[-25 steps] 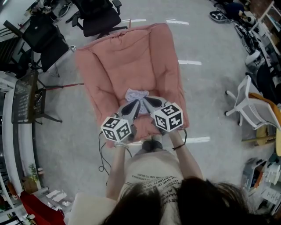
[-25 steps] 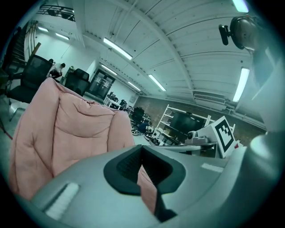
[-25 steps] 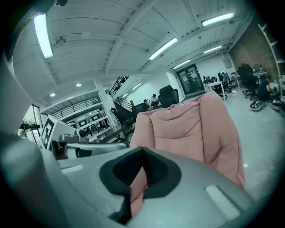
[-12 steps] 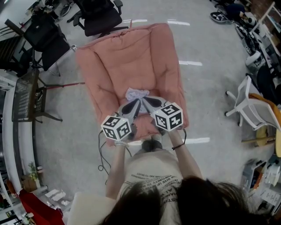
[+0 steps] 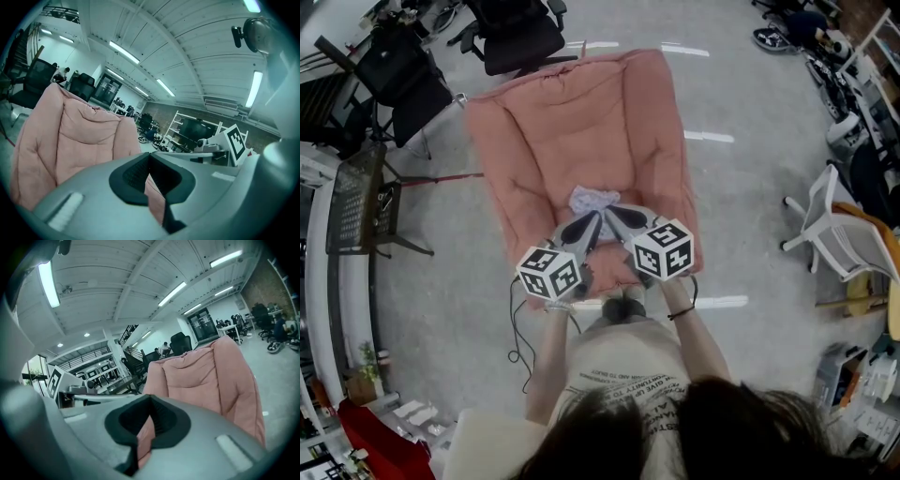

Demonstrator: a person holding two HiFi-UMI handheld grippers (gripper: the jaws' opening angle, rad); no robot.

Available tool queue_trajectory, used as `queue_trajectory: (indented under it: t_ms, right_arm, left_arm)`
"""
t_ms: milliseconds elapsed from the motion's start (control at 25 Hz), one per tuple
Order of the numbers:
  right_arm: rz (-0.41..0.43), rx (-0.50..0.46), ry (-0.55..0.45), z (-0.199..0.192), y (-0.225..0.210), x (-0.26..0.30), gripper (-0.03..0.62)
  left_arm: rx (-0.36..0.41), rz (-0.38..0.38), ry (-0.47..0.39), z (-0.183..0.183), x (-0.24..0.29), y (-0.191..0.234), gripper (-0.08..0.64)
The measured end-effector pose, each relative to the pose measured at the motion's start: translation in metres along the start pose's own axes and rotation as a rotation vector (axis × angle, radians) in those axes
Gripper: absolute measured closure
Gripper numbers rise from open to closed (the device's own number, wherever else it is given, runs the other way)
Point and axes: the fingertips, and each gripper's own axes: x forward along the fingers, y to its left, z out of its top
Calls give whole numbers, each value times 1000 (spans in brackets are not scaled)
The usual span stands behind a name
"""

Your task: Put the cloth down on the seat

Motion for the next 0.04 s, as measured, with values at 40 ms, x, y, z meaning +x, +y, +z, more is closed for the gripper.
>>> queue_trajectory:
  t_ms: [40]
  right_arm:
    - [4, 0, -6, 1, 1, -1, 591]
  left_arm:
    - [0, 1, -1, 0, -1, 0, 572]
